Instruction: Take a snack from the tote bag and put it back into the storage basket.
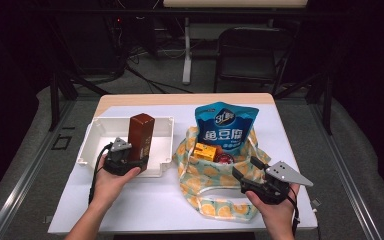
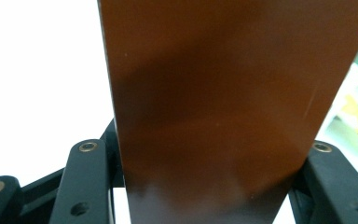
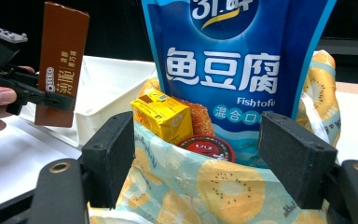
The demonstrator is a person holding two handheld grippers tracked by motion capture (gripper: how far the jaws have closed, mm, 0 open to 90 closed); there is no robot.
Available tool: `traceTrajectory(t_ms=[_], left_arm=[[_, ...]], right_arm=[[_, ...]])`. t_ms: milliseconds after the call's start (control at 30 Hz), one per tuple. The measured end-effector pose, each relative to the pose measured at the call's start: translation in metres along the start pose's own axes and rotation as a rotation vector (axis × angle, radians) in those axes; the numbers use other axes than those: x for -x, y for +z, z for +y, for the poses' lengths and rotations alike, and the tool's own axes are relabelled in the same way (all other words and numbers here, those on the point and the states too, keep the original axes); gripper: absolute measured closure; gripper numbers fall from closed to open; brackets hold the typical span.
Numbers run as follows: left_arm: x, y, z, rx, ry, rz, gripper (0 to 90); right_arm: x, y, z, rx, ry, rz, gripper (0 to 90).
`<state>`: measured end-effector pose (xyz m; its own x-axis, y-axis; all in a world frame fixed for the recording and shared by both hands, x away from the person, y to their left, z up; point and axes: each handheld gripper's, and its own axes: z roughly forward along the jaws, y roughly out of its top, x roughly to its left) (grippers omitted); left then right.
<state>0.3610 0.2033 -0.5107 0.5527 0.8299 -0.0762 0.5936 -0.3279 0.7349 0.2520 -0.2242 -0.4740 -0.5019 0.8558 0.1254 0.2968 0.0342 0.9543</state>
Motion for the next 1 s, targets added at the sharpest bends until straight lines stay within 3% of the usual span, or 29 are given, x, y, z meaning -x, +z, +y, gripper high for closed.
traceTrajectory(t_ms=[167, 467, 1000], left_arm=[[-0.005, 0.008, 0.004, -0.065, -0.016, 0.021, 44.1], [-0.014, 0.020, 0.010, -0.189, -0.023, 0.013, 44.1], [-0.023, 0.037, 0.035, -0.361, -0.031, -0.018, 43.9]], right_arm=[[0.000, 0.002, -0.002, -0.001, 0.006, 0.010, 27.8], [0.000, 0.004, -0.003, -0.008, 0.003, 0.011, 28.0], [-0.002, 0.005, -0.004, -0.017, -0.022, 0.019, 24.8]])
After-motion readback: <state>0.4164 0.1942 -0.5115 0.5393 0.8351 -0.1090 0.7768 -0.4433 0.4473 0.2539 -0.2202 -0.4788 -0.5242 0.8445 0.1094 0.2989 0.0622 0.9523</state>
